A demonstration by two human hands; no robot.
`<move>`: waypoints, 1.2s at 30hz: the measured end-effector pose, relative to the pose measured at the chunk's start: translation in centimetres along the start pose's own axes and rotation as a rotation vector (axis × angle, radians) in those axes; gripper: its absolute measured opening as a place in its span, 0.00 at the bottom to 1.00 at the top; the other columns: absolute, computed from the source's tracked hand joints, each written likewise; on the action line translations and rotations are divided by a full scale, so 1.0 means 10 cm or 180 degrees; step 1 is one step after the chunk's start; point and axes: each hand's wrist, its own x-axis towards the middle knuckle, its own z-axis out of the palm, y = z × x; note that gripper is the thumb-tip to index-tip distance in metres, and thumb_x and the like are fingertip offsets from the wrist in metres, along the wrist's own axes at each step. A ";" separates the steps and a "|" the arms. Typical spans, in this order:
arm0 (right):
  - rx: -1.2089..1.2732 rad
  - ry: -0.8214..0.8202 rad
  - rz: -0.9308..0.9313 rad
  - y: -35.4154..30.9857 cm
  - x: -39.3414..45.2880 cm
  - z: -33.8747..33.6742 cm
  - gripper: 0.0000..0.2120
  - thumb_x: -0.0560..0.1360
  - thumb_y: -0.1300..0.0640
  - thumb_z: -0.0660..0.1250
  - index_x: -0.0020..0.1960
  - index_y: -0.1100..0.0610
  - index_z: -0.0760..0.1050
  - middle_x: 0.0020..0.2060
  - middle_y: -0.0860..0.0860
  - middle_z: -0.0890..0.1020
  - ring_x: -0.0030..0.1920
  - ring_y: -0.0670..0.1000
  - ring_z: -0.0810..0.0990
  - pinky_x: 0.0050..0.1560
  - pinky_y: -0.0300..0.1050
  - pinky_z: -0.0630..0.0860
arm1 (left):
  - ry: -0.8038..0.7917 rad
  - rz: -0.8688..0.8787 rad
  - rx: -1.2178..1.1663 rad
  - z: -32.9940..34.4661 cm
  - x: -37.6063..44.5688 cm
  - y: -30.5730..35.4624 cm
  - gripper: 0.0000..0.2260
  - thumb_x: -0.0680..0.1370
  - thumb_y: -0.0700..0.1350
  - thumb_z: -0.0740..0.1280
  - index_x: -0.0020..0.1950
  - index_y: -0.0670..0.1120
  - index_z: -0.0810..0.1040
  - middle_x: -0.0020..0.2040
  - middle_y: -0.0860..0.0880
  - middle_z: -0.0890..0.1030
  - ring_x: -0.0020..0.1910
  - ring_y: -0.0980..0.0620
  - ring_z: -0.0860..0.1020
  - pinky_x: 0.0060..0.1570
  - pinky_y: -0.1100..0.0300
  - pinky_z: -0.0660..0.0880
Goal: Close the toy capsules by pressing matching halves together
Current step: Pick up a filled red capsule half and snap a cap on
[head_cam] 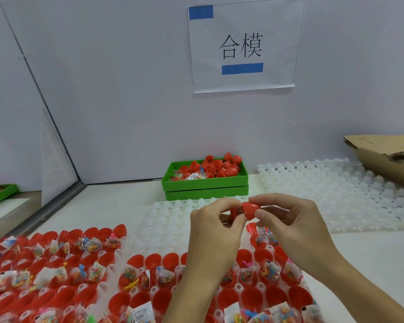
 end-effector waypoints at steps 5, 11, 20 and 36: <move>0.0005 0.0047 0.0017 0.00 0.00 0.00 0.12 0.73 0.65 0.72 0.49 0.50 0.83 0.42 0.44 0.87 0.41 0.46 0.86 0.43 0.35 0.80 | 0.0012 0.0062 0.0028 0.01 -0.01 0.01 0.12 0.74 0.40 0.75 0.43 0.56 0.76 0.37 0.60 0.82 0.39 0.65 0.82 0.38 0.75 0.75; 0.0022 0.0142 0.0039 -0.02 0.01 0.00 0.10 0.73 0.64 0.72 0.51 0.52 0.83 0.43 0.43 0.87 0.43 0.46 0.86 0.45 0.37 0.82 | 0.0001 0.0148 -0.0040 -0.01 -0.01 0.01 0.05 0.75 0.42 0.74 0.47 0.53 0.85 0.42 0.58 0.85 0.44 0.64 0.82 0.44 0.74 0.77; 0.0139 0.0143 0.0125 -0.01 0.01 0.00 0.11 0.72 0.64 0.72 0.50 0.51 0.83 0.41 0.44 0.87 0.42 0.46 0.86 0.44 0.35 0.81 | -0.0021 0.0077 -0.0036 -0.01 -0.01 0.03 0.09 0.77 0.40 0.71 0.49 0.55 0.85 0.41 0.66 0.81 0.45 0.69 0.80 0.41 0.77 0.74; 0.0136 0.0286 0.0076 0.00 0.02 -0.01 0.11 0.72 0.62 0.73 0.48 0.47 0.82 0.40 0.40 0.86 0.41 0.44 0.86 0.40 0.32 0.79 | -0.0186 -0.0287 -0.0843 -0.06 0.01 0.03 0.17 0.74 0.37 0.74 0.61 0.51 0.82 0.51 0.56 0.85 0.49 0.63 0.83 0.47 0.70 0.78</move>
